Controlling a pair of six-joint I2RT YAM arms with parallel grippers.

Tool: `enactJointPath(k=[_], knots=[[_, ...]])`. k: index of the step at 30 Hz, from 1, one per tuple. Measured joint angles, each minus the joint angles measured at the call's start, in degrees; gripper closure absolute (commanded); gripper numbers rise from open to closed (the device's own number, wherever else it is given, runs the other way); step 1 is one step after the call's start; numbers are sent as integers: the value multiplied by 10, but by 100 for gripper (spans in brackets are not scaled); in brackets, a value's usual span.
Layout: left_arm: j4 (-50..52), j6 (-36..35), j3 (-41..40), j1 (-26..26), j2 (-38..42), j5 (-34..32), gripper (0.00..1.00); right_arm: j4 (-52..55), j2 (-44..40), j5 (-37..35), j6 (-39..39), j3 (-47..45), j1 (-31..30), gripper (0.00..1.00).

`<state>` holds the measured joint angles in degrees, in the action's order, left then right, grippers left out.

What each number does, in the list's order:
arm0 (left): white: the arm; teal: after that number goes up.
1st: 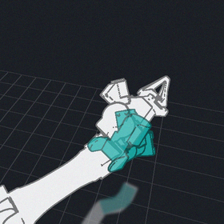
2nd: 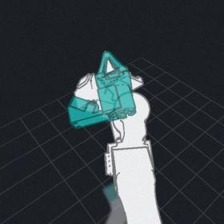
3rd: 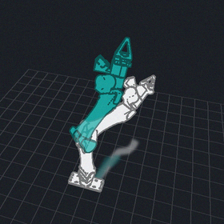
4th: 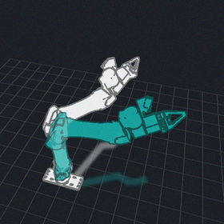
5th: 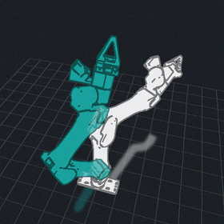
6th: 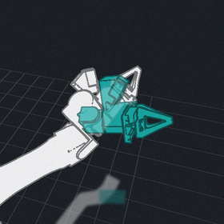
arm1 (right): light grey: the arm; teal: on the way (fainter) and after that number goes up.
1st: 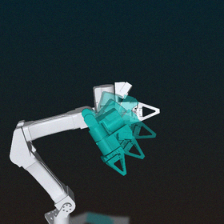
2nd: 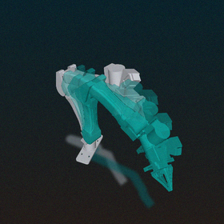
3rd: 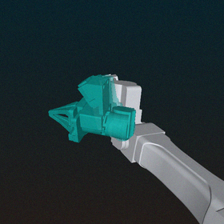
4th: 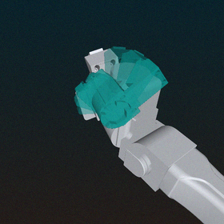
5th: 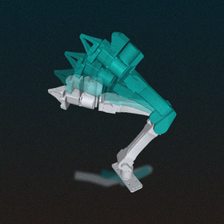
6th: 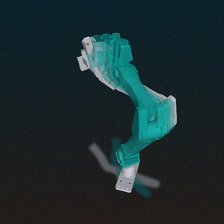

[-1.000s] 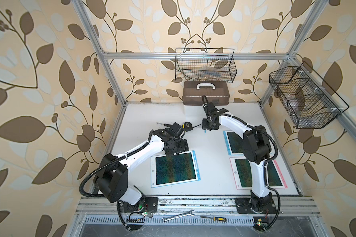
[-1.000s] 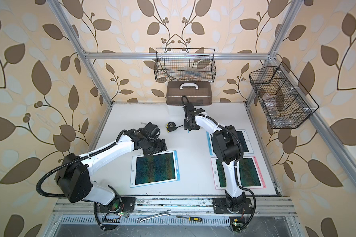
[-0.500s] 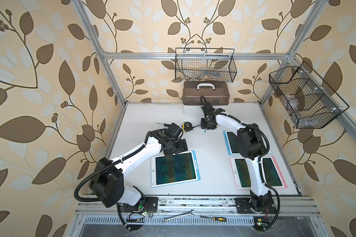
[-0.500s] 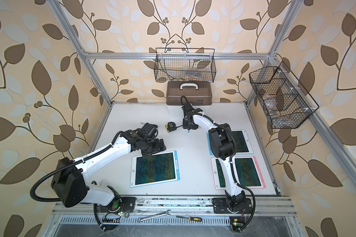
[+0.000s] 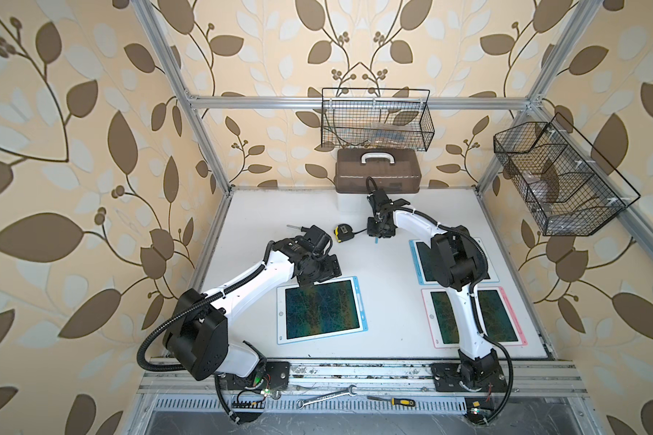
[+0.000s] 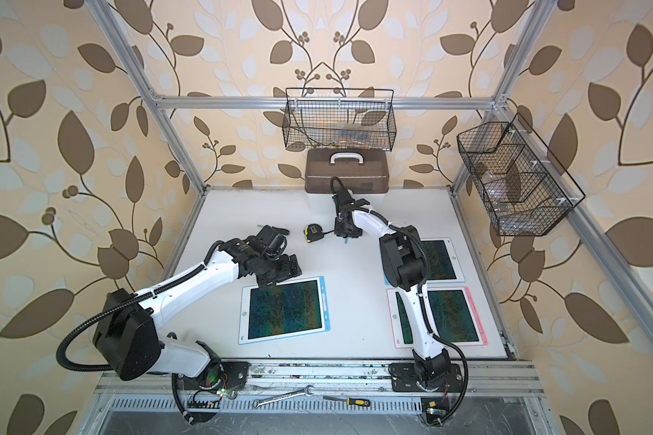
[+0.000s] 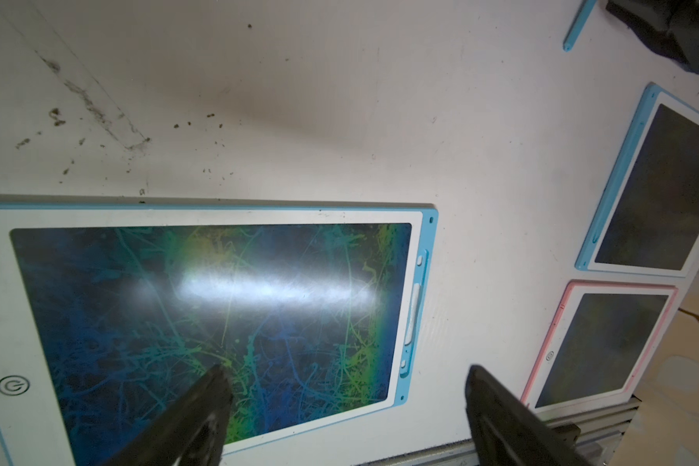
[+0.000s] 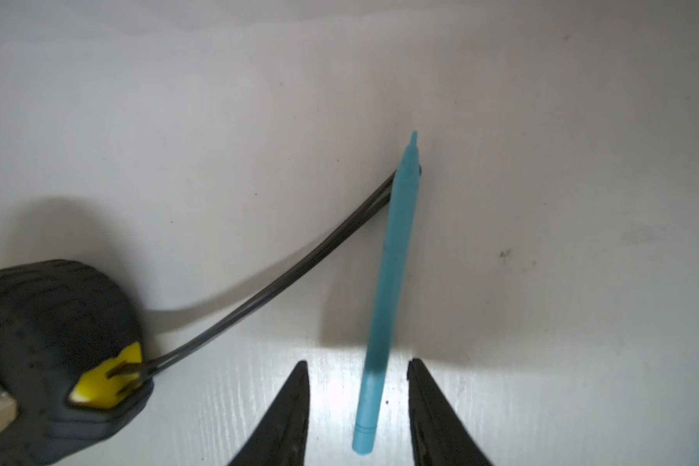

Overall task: Place the stylus back onto the writing tablet
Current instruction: Pick up the stylus from the center of the board.

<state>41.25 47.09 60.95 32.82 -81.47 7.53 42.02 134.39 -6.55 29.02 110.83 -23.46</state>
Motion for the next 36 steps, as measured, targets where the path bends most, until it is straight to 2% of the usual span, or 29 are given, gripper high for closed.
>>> enactJointPath(k=[20,36], knots=[[-10,0,-3,-10,0,11,9,19,14,-12,6,15,-2,82],[-9,0,-3,-10,0,13,9,-5,-3,-14,5,-20,-1,91]])
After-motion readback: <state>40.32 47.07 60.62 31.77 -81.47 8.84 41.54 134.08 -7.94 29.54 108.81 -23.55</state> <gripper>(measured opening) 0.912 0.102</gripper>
